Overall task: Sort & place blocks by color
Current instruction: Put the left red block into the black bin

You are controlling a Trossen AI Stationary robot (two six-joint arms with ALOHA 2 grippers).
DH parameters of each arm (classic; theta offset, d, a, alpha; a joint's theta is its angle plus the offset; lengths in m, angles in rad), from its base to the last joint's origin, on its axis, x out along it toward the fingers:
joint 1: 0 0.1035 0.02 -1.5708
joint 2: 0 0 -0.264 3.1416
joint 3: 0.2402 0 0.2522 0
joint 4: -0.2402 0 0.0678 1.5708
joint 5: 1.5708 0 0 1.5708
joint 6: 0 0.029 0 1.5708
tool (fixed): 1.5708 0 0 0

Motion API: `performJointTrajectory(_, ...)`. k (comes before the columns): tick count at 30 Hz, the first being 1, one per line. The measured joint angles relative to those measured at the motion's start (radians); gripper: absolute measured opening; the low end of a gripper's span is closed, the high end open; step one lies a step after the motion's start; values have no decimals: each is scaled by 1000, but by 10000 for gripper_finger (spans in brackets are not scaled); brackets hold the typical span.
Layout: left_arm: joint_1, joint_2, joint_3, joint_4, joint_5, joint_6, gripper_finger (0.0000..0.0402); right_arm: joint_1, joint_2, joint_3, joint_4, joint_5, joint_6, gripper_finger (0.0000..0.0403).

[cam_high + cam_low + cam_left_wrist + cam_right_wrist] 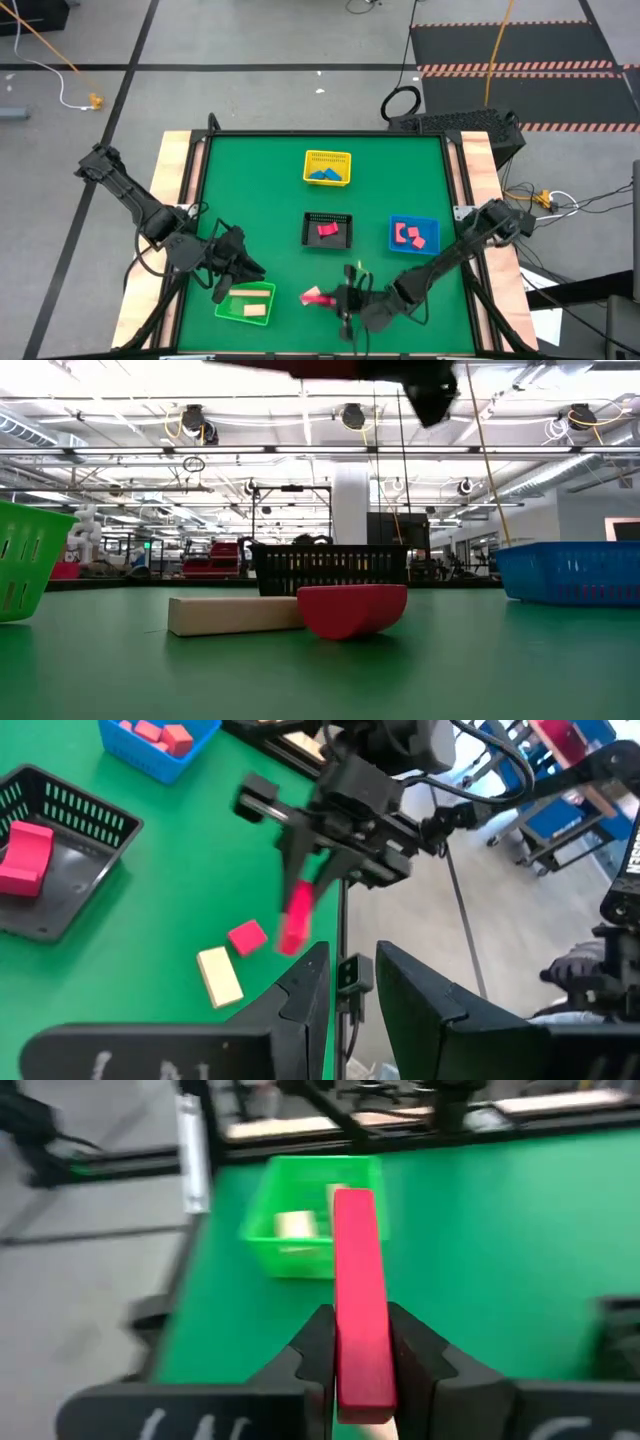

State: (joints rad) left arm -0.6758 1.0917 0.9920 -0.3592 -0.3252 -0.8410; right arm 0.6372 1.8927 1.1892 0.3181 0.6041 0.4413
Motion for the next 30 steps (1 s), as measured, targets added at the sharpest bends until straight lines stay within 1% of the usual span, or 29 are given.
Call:
performJointTrajectory(3, 14, 0, 0, 21, 0, 0, 86, -54, -27, 0, -77, 4, -73, 45)
performJointTrajectory(7, 26, 0, 0, 25, 0, -3, 85, -136, -41, 0, -178, 3, -91, 49)
performJointTrajectory(11, 34, 0, 0, 28, 0, -6, 85, -217, -41, -1, -274, 0, -82, 47)
performJointTrajectory(16, 35, 0, 0, 28, -3, -6, 85, -287, -54, -1, -331, -21, 9, 47)
performJointTrajectory(18, 35, 0, 0, 29, -24, -10, 85, -311, -57, 0, -366, -50, 30, 47)
performJointTrajectory(23, 35, 0, 0, 29, -97, -10, 85, -357, -59, -1, -503, -166, 113, 50)
performJointTrajectory(26, 35, 0, 0, 29, -137, -10, 85, -370, -59, -1, -555, -189, 126, 61)
performJointTrajectory(30, 36, 1, 0, 28, -172, -2, 85, -378, -59, -1, -591, -192, 121, 79)
